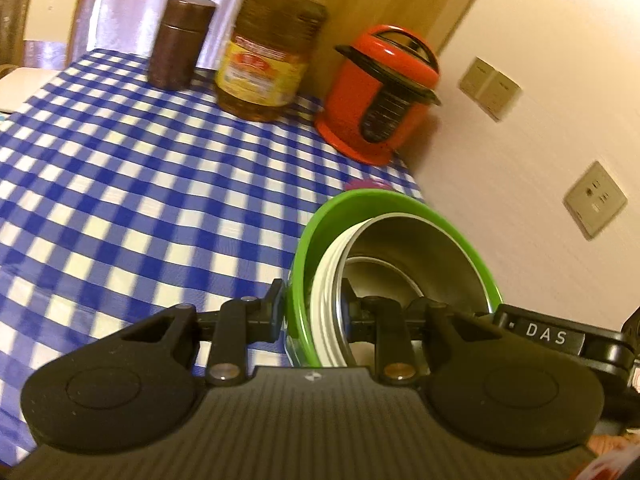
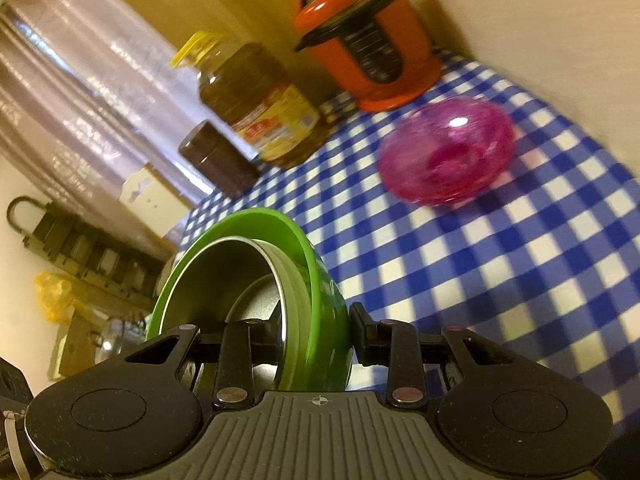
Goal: Organize plates and bowls
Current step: 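Carry the nested bowls over the pink plate stack with both grippers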
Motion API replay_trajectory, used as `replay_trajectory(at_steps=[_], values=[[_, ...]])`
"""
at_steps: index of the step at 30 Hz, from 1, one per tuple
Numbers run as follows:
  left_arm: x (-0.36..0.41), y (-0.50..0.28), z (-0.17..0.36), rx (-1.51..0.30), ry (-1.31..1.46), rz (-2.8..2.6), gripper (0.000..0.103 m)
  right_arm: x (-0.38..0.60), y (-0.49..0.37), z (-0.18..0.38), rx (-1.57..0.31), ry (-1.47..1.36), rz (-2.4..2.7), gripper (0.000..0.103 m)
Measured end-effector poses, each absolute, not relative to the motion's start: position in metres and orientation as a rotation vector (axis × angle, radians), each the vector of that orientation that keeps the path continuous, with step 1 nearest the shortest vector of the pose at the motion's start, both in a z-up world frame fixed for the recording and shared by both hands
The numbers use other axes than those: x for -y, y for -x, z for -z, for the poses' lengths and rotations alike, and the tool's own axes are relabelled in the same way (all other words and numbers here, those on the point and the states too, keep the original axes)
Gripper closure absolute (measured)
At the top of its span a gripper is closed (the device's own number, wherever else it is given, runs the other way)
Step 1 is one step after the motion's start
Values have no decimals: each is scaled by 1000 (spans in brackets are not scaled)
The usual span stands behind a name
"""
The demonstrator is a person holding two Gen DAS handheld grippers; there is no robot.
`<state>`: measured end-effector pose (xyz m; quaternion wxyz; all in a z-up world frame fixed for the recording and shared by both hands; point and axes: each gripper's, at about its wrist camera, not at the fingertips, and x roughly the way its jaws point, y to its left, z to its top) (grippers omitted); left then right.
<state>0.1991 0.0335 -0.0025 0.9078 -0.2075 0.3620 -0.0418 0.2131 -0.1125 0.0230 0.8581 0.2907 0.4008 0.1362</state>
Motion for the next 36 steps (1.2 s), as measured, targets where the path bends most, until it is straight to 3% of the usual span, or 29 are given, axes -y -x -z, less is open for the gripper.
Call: replay_trajectory(at_steps=[17,36], values=[[40,-224,6,-807,386,183,79,192,-202,-22,-829,-663,-177,71],[65,-262,27,-856,383,231,79,226,-225,-5,-858,-674,-122,71]])
